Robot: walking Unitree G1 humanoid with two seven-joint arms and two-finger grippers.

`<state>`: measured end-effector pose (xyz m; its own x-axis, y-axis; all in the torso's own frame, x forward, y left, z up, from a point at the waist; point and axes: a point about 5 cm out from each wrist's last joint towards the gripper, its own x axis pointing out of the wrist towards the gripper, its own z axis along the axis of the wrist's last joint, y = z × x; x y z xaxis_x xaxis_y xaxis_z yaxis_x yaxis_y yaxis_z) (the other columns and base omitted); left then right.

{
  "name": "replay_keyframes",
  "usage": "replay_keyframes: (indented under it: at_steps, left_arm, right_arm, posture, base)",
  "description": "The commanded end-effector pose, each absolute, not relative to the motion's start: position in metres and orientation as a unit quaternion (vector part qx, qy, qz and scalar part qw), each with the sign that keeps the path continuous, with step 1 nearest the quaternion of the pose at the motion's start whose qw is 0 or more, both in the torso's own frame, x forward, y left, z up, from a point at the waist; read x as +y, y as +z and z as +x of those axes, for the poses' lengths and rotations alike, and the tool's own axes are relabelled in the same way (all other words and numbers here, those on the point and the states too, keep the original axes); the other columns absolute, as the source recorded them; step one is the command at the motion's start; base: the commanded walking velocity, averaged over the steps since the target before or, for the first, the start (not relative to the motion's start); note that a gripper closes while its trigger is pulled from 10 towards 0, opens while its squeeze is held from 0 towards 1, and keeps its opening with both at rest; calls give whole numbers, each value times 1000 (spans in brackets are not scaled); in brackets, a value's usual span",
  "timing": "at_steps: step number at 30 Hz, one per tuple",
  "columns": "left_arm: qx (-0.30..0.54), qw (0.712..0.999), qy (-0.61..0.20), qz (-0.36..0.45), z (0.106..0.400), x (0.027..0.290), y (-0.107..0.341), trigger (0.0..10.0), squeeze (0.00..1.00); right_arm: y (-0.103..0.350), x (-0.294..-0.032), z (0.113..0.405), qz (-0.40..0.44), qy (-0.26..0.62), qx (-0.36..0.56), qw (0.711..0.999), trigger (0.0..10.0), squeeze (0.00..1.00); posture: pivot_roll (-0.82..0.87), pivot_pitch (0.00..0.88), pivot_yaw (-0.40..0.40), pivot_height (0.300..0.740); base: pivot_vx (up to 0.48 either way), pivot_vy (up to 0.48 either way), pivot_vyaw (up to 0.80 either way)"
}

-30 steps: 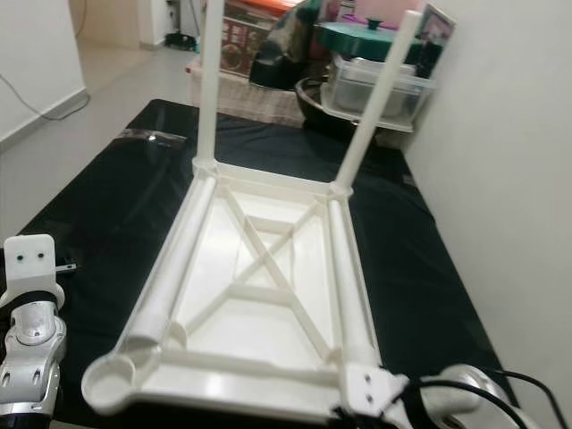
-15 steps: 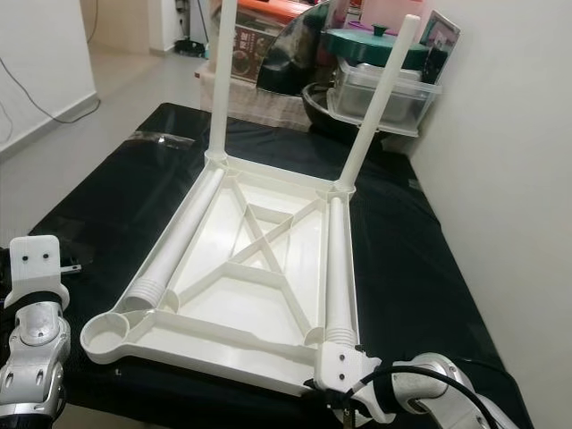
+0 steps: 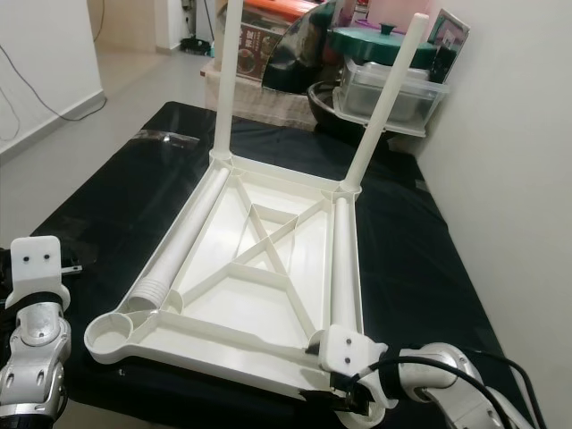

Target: Building children table

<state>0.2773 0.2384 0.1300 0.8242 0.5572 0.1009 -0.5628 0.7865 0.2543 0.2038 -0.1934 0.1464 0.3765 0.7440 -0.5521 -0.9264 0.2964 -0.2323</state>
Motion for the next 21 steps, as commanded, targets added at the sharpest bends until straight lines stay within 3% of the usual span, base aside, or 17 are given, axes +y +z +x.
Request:
replay_keyframes:
  at_steps: [1, 4, 8, 9, 10, 11, 12, 16, 19, 21]
  left_arm:
    - [-2, 947, 291, 134, 277, 235, 127, 10000, 0]
    - [-2, 947, 290, 134, 277, 235, 127, 10000, 0]
    - [-2, 949, 284, 135, 279, 233, 127, 10000, 0]
    - [-2, 949, 284, 135, 279, 233, 127, 10000, 0]
    - [-2, 949, 284, 135, 280, 233, 127, 10000, 0]
    - [-2, 949, 284, 135, 280, 233, 127, 10000, 0]
    - [-2, 949, 284, 135, 280, 233, 127, 10000, 0]
    - [-3, 949, 285, 135, 281, 234, 128, 10000, 0]
    - [-3, 949, 284, 135, 281, 234, 128, 10000, 0]
    - [-1, 951, 278, 135, 283, 232, 127, 10000, 0]
  right_arm:
    - [160, -190, 201, -245, 532, 148, 797, 10000, 1000]
    - [170, -186, 199, -238, 530, 124, 804, 10000, 1000]
    - [192, -189, 220, -257, 407, 43, 876, 10000, 1000]
    - [192, -189, 220, -257, 407, 43, 876, 10000, 1000]
    - [188, -198, 229, -282, 330, 51, 900, 10000, 408]
    - [185, -202, 230, -293, 308, 63, 903, 10000, 408]
    - [182, -204, 230, -300, 298, 72, 903, 10000, 0]
    - [164, -204, 198, -303, 358, 138, 873, 10000, 0]
    - [162, -204, 190, -302, 372, 150, 865, 10000, 0]
    - [168, -217, 181, -326, 388, 172, 845, 10000, 0]
  posture:
    - [169, 0, -157, 740]
    - [169, 0, -157, 740]
    - [155, 0, -145, 740]
    - [155, 0, -145, 740]
    - [154, 0, -143, 740]
    - [154, 0, -143, 740]
    - [154, 0, -143, 740]
    - [143, 0, -133, 740]
    - [138, 0, -130, 740]
    - [127, 0, -128, 740]
  base:
    - [0, 0, 0]
    - [0, 0, 0]
    - [0, 0, 0]
    - [0, 0, 0]
    - [0, 0, 0]
    - [0, 0, 0]
    - [0, 0, 0]
    - [0, 0, 0]
    - [0, 0, 0]
    - [0, 0, 0]
